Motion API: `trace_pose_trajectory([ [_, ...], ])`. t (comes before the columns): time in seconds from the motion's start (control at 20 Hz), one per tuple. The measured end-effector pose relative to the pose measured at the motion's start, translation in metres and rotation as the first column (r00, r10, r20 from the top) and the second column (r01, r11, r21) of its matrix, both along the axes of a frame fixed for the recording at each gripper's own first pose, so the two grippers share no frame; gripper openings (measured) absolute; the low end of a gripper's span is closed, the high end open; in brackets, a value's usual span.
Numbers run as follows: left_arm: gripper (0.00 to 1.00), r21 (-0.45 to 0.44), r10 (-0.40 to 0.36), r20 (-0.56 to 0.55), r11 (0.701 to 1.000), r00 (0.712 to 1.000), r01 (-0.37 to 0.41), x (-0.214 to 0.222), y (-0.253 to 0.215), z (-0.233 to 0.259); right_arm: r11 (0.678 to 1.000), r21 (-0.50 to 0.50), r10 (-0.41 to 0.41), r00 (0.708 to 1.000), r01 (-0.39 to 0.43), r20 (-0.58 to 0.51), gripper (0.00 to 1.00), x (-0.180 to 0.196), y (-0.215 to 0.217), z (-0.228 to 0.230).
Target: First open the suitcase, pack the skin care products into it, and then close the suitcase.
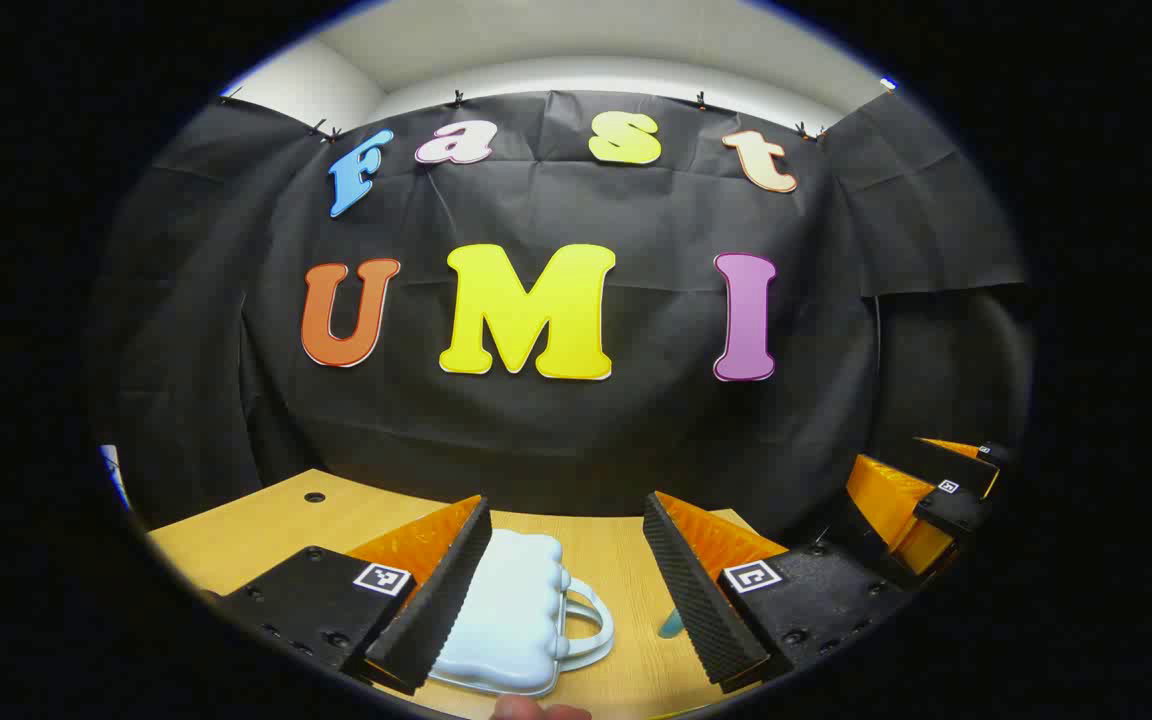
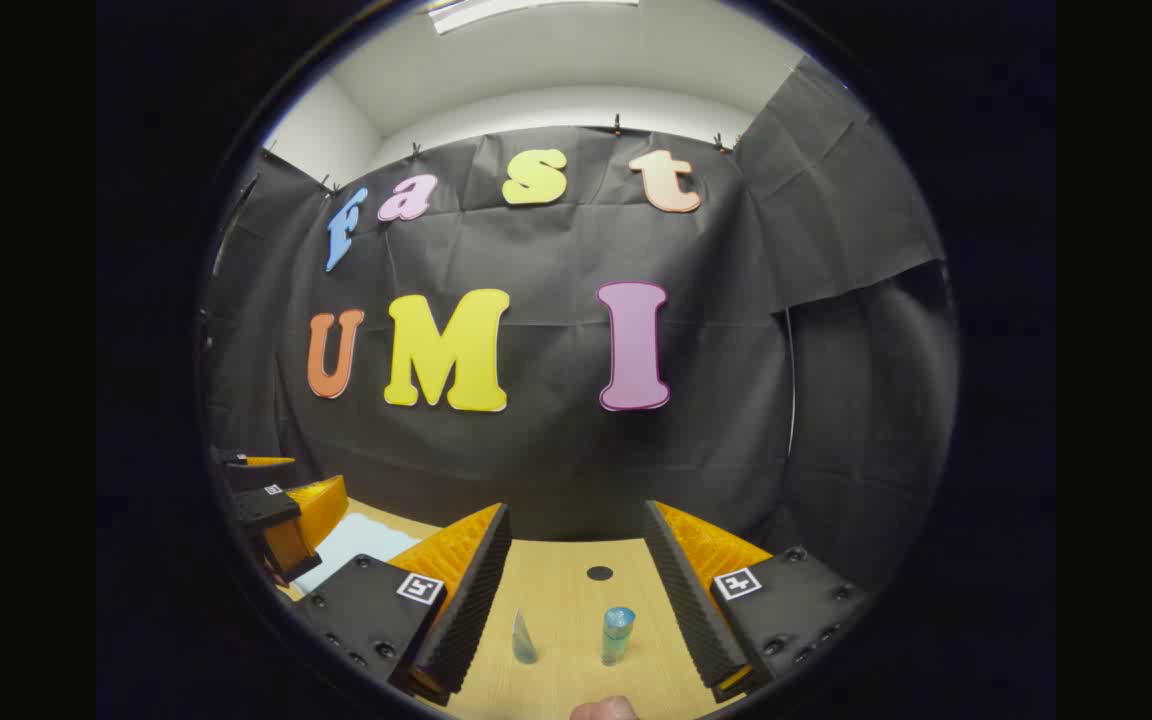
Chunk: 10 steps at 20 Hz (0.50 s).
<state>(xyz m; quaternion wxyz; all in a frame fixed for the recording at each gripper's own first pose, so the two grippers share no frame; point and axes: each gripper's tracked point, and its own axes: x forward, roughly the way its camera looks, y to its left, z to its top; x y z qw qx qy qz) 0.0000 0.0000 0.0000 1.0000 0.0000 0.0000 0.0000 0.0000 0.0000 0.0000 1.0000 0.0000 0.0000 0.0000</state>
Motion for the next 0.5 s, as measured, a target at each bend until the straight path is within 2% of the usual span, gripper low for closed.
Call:
trace_pose_trajectory([
  [0.5, 0.97, 0.011, -0.004, -0.013, 1.000, 1.000, 0.004, -0.0021, -0.0043, -0.0083, 1.000, 0.005, 0.010, 1.000, -0.010, -0.005, 0.79, -0.0013, -0.0033, -0.0025],
])
